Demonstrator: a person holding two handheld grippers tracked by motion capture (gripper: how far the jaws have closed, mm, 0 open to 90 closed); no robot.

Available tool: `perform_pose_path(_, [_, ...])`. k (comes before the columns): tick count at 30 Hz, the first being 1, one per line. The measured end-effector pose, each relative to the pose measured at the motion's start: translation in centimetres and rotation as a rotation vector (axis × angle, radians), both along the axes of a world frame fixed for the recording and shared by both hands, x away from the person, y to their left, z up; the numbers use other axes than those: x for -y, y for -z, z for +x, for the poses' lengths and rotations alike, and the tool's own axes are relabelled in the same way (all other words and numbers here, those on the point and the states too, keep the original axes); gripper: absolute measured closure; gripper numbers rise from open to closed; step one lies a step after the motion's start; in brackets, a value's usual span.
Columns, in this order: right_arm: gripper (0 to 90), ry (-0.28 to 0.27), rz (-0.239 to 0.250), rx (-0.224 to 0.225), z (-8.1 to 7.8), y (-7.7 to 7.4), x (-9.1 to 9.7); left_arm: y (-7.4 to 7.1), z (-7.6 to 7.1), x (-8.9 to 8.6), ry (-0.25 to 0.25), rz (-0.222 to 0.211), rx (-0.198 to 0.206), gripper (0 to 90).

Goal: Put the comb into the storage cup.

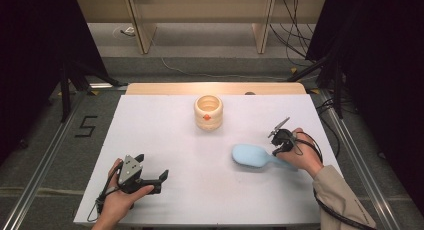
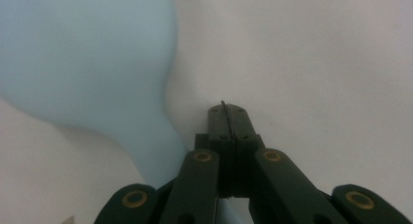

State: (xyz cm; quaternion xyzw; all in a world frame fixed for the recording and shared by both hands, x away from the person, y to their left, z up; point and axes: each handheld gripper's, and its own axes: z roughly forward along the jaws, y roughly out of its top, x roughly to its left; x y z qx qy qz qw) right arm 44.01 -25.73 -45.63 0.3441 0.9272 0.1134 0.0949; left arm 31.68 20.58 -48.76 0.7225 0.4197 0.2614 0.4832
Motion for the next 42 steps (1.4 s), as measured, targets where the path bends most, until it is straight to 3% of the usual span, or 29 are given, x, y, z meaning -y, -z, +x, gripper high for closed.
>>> perform_pose_path(9, [90.0,-0.004,0.017,0.004,-2.7,0.1,0.9,0.0,0.1,0.0,-0.002,-0.001,0.0,0.0])
perform_pose_path(20, [90.0,-0.01,0.006,0.004,-4.7,0.0,1.1,-0.1,0.0,0.0,-0.001,0.003,0.003,0.0])
perform_pose_path(42, [90.0,0.008,-0.006,-0.001,-6.3,0.0,0.8,-0.1,-0.1,0.1,0.004,0.002,0.008,0.0])
